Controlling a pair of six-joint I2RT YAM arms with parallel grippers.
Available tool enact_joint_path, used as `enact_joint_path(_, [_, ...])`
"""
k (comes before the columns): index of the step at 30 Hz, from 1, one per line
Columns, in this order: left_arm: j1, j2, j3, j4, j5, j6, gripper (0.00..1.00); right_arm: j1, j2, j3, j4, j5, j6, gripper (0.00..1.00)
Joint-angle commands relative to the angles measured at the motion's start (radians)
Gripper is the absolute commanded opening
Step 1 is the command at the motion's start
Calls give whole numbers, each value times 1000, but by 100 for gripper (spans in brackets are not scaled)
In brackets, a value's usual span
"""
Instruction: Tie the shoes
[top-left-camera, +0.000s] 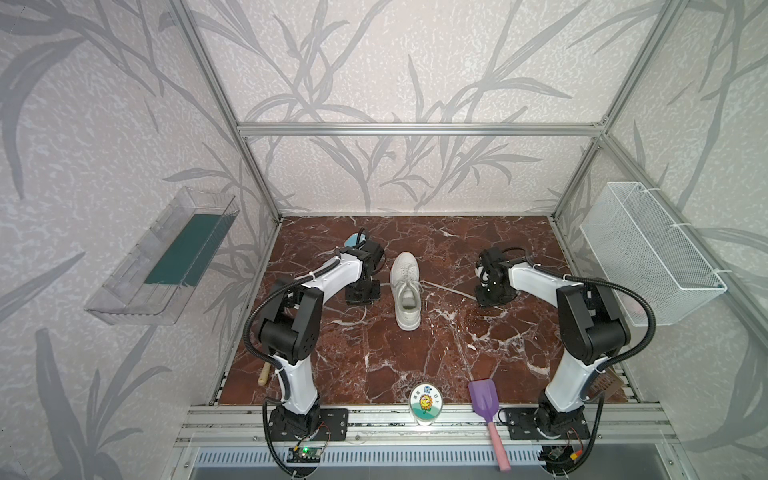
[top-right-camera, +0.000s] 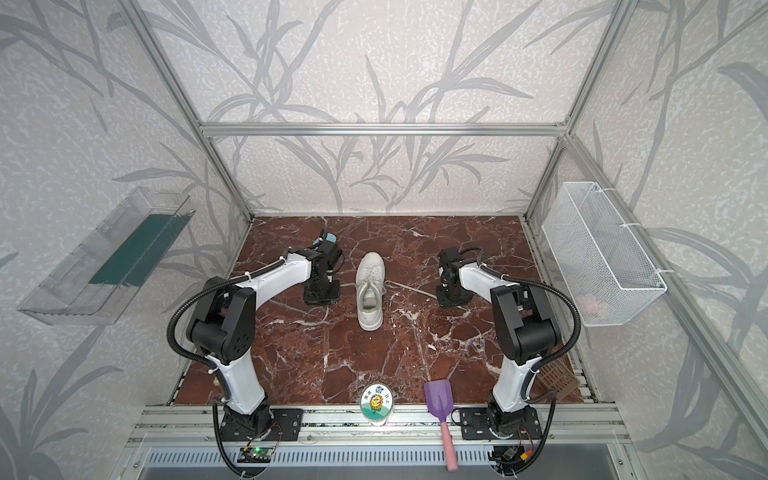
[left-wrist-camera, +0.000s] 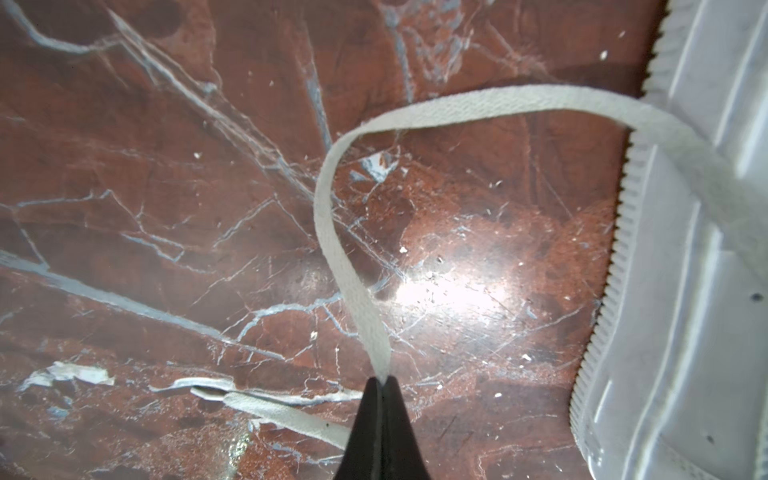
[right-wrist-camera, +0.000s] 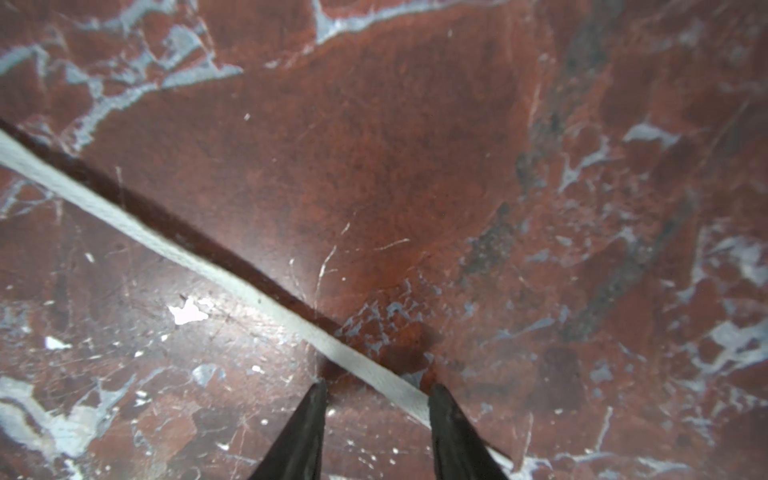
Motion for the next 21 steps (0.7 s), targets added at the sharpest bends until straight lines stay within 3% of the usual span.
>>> enact_joint_path(1, [8,-35,22,-40,-18,8,0,4,-19,19,-8,2,-19,42])
enact_joint_path(10, [15,-42,20,-40,-15,13,0,2,46,37,-12,-4,-37,38])
enact_joint_path(21, [39,-67,18,-33,11,29,0,4,34,1,-20,-27,-37,7])
